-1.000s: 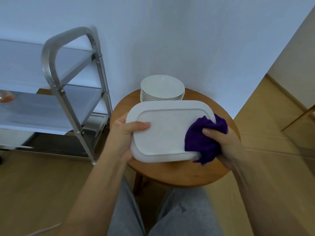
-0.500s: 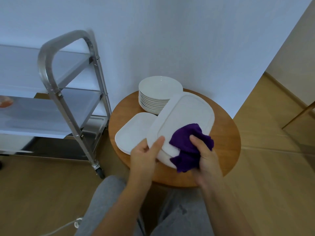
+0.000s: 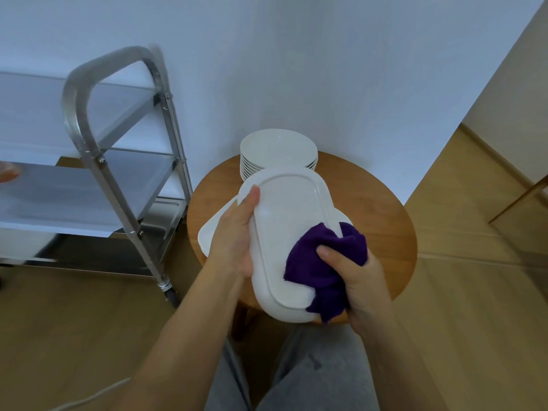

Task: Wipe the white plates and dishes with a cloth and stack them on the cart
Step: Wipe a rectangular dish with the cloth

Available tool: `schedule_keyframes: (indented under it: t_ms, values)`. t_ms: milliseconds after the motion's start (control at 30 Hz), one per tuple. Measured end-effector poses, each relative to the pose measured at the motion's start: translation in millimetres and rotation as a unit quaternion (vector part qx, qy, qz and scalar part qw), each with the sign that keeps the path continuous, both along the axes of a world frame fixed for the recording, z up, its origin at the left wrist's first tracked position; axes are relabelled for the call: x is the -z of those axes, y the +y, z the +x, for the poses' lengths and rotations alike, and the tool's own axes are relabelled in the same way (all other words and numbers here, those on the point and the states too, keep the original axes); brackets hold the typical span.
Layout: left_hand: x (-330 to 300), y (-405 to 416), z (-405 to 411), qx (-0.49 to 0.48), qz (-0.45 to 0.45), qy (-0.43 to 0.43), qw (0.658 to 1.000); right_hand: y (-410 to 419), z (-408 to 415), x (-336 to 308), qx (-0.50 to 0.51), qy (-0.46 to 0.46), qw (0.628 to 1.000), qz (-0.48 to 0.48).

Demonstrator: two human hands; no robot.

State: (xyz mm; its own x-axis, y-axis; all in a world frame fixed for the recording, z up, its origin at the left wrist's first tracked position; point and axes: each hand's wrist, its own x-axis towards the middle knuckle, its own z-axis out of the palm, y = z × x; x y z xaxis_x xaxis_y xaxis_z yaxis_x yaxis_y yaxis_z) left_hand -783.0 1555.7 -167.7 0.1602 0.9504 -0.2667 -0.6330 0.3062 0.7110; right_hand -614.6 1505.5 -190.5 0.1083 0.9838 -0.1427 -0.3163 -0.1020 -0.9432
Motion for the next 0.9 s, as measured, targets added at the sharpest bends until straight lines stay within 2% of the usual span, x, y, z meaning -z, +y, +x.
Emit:
schedule_keyframes:
  t_ms: [100,200,300,400,633,800,900]
  values:
    - [4.8,-0.5,5.9,-0.083,-0.028,-0.002,0.996,-9.5,-15.1,8.4,0.1,-0.063,0.993,0.017]
    - [7.2,-3.3,15.4,-0.173,-0.054,0.053,0.982,-20.9,-37.6,25.6,0.182,-0.117,0.976,0.024]
    - [9.5,-10.5,18.5,-0.186,-0.015,0.099,0.977,-26.9,-46.4,39.2,0.226,-0.253,0.941,0.02]
    - [6.9,-15.9,17.9,-0.175,0.029,0.133,0.975,-28.5,-49.8,45.0,0.206,-0.326,0.922,0.005]
    - [-6.2,-21.1,20.2,-0.155,0.094,0.166,0.969,-10.2,-55.3,30.6,0.152,-0.407,0.9,0.036]
    - [10.0,-35.5,35.6,-0.096,0.067,0.176,0.977,23.5,-62.4,-1.4,0.139,-0.483,0.858,0.108]
    - [16.3,-35.9,30.8,-0.125,0.038,0.162,0.978,37.3,-60.3,-15.1,0.054,-0.535,0.828,0.159]
